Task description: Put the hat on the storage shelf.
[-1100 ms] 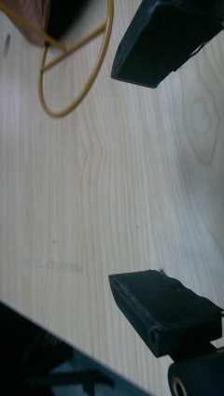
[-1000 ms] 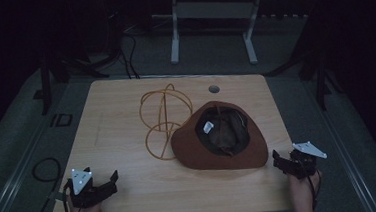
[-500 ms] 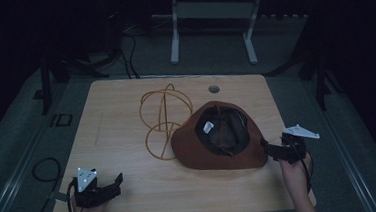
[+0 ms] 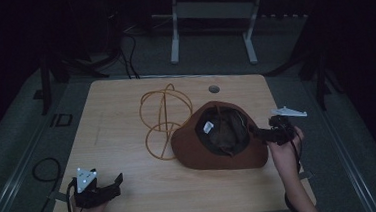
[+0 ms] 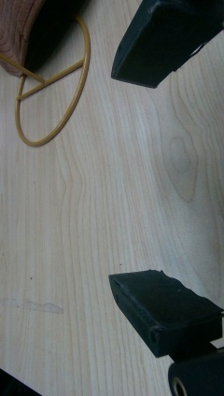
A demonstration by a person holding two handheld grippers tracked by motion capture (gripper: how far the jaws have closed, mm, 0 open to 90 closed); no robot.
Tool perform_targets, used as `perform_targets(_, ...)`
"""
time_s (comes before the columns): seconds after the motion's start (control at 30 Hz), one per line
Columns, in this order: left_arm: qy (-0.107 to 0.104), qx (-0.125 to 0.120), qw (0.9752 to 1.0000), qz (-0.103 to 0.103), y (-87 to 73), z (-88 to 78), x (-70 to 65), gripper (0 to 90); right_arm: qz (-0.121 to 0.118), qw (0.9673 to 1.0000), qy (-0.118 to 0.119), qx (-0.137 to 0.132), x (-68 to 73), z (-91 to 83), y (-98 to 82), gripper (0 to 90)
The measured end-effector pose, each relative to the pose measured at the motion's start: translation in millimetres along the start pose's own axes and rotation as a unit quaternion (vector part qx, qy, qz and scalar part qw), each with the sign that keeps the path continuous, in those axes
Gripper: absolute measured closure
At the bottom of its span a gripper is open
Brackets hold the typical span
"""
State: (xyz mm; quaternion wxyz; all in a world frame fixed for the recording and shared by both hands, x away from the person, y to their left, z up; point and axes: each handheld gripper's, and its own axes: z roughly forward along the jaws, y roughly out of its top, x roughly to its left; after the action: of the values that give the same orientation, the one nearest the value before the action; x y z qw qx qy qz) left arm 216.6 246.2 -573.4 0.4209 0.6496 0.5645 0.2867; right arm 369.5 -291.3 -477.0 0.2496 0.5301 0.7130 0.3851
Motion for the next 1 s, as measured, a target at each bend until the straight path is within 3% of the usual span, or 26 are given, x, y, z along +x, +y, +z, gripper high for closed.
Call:
perform_targets(0.07, 0.001, 0.004, 1.0000, 0.002, -0.3, 0.3, -0.3, 4.8, -0.005, 0.9999, 0.005, 0.010, 2.3, 9.0, 3.8, 12.7)
perform_targets(0.23, -0.005, 0.008, 1.0000, 0.002, -0.6, 2.2, -0.8, 4.8, 0.011, 0.9986, 0.035, 0.039, 3.1, 32.8, 17.1, 11.1)
perform_targets(0.3, -0.005, 0.008, 0.9999, 0.005, -0.5, 2.2, -0.6, 4.8, 0.004, 0.9988, 0.023, 0.043, 5.2, 40.2, 23.3, 11.1)
perform_targets(0.43, -0.005, 0.009, 0.9999, 0.006, -0.6, 2.3, -0.5, 4.8, -0.015, 0.9978, 0.030, 0.057, 8.6, 54.8, 32.8, 13.8)
perform_targets(0.53, -0.008, 0.008, 0.9999, 0.006, -0.6, 2.3, -0.9, 4.8, -0.024, 0.9969, 0.057, 0.049, 8.1, 63.7, 38.5, 19.0)
perform_targets(0.63, -0.010, 0.011, 0.9998, 0.009, -0.5, 2.9, -1.4, 4.8, -0.033, 0.9962, 0.063, 0.050, 8.2, 73.0, 42.9, 22.0)
perform_targets(0.87, -0.013, 0.016, 0.9997, 0.012, -0.8, 4.0, -2.4, 4.8, -0.067, 0.9934, 0.031, 0.088, 15.4, 98.7, 38.2, 23.8)
perform_targets(1.0, -0.015, 0.016, 0.9997, 0.013, -0.6, 3.6, -3.1, 4.8, -0.087, 0.9904, 0.014, 0.107, 16.3, 109.2, 29.4, 29.6)
